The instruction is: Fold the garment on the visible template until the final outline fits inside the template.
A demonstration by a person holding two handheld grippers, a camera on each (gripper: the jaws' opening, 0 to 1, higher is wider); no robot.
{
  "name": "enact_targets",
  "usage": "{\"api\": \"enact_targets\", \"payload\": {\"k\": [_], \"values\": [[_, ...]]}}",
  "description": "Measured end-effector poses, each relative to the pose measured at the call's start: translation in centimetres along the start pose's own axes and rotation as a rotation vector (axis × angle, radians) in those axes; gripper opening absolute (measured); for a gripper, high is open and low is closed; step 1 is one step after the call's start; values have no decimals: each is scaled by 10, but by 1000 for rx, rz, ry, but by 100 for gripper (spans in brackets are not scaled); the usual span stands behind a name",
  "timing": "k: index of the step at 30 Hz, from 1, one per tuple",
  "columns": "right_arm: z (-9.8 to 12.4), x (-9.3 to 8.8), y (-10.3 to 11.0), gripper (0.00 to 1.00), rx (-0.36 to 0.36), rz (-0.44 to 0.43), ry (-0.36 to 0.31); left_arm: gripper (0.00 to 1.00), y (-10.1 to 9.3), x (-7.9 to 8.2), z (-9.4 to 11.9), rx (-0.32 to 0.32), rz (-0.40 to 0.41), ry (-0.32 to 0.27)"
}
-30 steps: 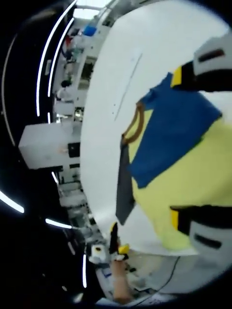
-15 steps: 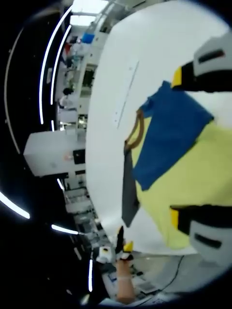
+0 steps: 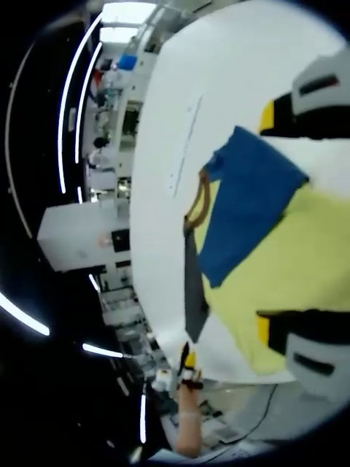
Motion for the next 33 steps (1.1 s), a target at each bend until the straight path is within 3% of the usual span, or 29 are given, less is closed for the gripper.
{"api": "enact_targets", "payload": {"k": [4, 6, 11, 14, 20, 25, 28, 33], "values": [[6, -3, 0, 98, -4, -13, -7, 76, 20, -3, 2, 97, 51, -15], [8, -5, -2, 98, -8, -20, -8, 74, 27, -7, 3, 157, 56, 5], [18, -11, -1, 98, -10, -36, -9, 67, 46, -9, 1, 231, 110, -4], [25, -13, -4, 97, -17, -53, -16, 63, 54, -16, 3, 281, 123, 48], [41, -19, -9, 95, -35, -74, -23, 53, 56, -17, 5, 319, 157, 48], [50, -27, -12, 94, -53, -109, -27, 31, 61, -16, 9, 387, 156, 85], [52, -33, -14, 94, -60, -122, -22, 14, 63, -17, 11, 404, 102, 112], [54, -40, -10, 93, -66, -135, -12, 9, 62, -16, 11, 408, 104, 113]]}}
Point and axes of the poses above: the point that each gripper's makers call its tool centre point, and the gripper's own axes: z roughly backward along the fingers, y roughly to its left, x roughly out of its top, the point moved 7 cm from there along z, roughly backward along the fingers, and after that the axes turned 9 degrees about -x, right-handed, at the moved point
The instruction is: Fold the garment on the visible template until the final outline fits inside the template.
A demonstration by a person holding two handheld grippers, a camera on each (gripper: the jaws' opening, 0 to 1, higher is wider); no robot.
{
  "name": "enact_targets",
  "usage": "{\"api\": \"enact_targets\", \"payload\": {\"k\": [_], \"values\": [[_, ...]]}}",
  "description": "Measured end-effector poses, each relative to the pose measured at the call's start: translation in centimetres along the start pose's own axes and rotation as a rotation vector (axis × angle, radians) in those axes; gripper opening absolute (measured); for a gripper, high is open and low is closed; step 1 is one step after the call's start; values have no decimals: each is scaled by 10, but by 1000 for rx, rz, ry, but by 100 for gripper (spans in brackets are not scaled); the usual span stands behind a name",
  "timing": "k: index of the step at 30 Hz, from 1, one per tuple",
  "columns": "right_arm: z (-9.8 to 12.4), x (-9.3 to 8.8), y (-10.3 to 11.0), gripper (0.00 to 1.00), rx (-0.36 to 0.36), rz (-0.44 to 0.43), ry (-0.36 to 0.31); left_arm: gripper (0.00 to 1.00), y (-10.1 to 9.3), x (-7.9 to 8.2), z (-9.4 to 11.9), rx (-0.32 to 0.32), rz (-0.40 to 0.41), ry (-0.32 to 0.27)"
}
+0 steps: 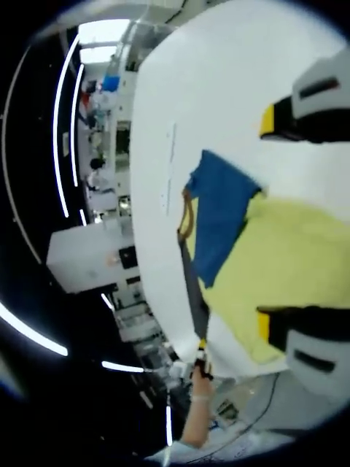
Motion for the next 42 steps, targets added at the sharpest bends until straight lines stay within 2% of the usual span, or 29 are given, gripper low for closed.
{"api": "enact_targets", "payload": {"k": [2, 5, 8, 10, 13, 17, 19, 21, 24, 26, 29, 30, 34, 40, 42], "values": [[-1, -3, 1, 93, 1, -4, 7, 7, 2, 1, -2, -1, -14, 5], [-2, -4, 1, 93, 4, -9, 9, 0, 0, 4, -3, -4, -1, 7], [-2, -3, 2, 93, 4, -13, 2, 0, 2, 10, -5, -3, -18, 18], [-1, -3, 2, 93, 3, -13, -1, 0, 1, 15, -2, -5, -17, 5], [-1, -2, 3, 92, 4, -20, -9, 0, -6, 27, 4, -31, -4, -43], [-1, -2, 4, 92, 5, -23, -13, 0, -22, 38, 7, -87, -68, -55], [-2, -2, 3, 92, 8, -22, -13, 0, -26, 42, 8, -99, -80, -65], [-2, -1, 3, 92, 9, -20, -15, 0, -24, 47, 4, -128, -79, -82], [-3, -1, 3, 92, 11, -20, -16, 0, -33, 62, 3, -166, -80, -109], [-2, -1, 2, 92, 13, -20, -17, 0, -49, 74, 4, -206, -90, -130], [-3, -1, 2, 92, 14, -21, -17, 0, -79, 84, 5, -266, -114, -158], [-3, -1, 2, 92, 15, -23, -18, 0, -85, 87, 3, -281, -123, -161], [-4, 0, 2, 92, 20, -24, -17, 0, -128, 94, 2, -351, -161, -170], [-4, 1, 1, 92, 17, -29, -22, 0, -167, 101, -8, -426, -185, -181], [-3, 1, 2, 92, 18, -27, -23, 0, -172, 106, -14, -449, -188, -181]]}}
Point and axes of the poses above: the point that each gripper's makers call its tool centre point, and the gripper's own axes: z roughly backward along the fingers, y roughly to its left, x roughly out of its top, the point moved 7 cm from there along z, roughly backward along the fingers, and after that the axes turned 9 degrees about -x, right-handed, at the moved point
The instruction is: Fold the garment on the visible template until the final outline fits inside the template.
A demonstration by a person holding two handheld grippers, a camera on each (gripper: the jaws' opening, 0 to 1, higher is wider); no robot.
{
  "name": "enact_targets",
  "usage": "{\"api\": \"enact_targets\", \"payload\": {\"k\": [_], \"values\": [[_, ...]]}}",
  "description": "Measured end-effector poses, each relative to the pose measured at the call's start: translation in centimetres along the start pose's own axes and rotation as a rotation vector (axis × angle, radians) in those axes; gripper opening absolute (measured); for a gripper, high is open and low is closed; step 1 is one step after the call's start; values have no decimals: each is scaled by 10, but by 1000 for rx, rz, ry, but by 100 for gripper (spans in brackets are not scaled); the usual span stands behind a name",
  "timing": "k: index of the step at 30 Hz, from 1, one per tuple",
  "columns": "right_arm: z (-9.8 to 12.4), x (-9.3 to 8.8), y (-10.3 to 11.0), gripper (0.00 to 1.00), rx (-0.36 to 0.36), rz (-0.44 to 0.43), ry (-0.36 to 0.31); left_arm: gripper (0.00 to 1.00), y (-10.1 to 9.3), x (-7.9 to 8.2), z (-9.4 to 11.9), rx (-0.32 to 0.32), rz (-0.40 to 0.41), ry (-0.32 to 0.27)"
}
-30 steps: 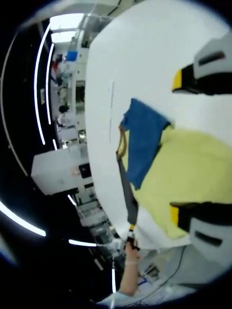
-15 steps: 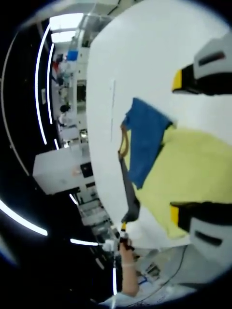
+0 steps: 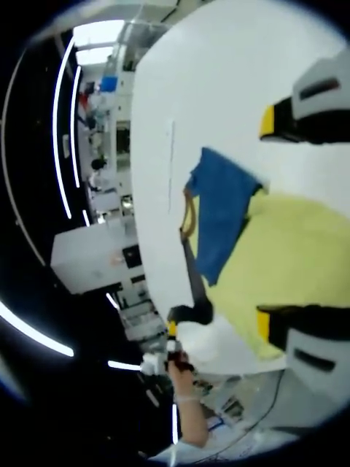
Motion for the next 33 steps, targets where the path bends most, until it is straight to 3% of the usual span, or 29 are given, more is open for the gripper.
{"api": "enact_targets", "payload": {"k": [4, 6, 19, 26, 33], "values": [[0, 0, 0, 92, -2, 0, 3, 0, -7, 6, -14, -32, -7, 0], [0, -1, 0, 92, -1, 0, 4, 0, -25, 11, -28, -74, 11, -11], [-2, -2, 2, 92, 3, -23, -6, 0, -71, 26, -84, -206, -51, 18], [-2, -3, -1, 92, 0, -11, 5, 0, -99, 25, -105, -257, -62, 35], [8, -8, -11, 93, -16, -14, 14, 0, -123, 35, -117, -298, -82, 30]]}}
Point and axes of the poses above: the point that each gripper's makers call its tool centre point, and the gripper's own axes: z roughly backward along the fingers, y roughly to its left, x roughly out of its top, the point moved 7 cm from there along z, roughly backward along the fingers, and after that the axes turned 9 degrees about -x, right-handed, at the moved point
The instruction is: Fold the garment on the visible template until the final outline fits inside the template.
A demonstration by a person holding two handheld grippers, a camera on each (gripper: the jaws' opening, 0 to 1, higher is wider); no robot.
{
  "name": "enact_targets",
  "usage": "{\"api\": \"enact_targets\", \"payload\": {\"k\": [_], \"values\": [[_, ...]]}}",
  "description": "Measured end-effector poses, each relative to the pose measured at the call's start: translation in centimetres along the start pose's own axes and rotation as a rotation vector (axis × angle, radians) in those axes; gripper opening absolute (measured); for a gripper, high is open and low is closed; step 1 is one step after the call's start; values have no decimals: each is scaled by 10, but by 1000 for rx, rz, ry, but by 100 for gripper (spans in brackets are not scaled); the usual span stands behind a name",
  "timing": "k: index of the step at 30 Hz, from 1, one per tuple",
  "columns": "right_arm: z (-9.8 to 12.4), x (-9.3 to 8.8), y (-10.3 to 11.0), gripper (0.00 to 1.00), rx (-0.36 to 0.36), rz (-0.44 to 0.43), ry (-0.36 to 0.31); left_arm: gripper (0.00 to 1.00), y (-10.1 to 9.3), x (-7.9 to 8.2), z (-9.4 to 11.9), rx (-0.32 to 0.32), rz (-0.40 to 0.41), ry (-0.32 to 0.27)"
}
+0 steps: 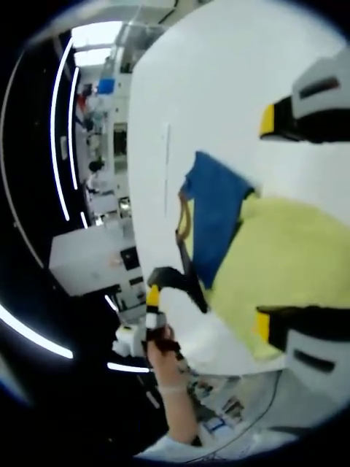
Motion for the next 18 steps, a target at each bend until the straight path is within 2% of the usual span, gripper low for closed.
{"api": "enact_targets", "payload": {"k": [7, 12, 18], "values": [[6, -4, -4, 93, -16, -14, -1, 0, -16, 8, -21, -48, -7, -13], [11, -6, -8, 93, -27, -24, -1, 0, -29, 13, -45, -90, 7, -20], [15, -11, -13, 92, -40, -38, -1, 0, -47, 11, -74, -131, 18, -15]]}}
Point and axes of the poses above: the point that each gripper's makers call its tool centre point, and the gripper's own axes: z roughly backward along the fingers, y roughly to its left, x roughly out of its top, the point moved 7 cm from there along z, roughly backward along the fingers, and after that the axes turned 9 degrees about -x, right-handed, at the moved point
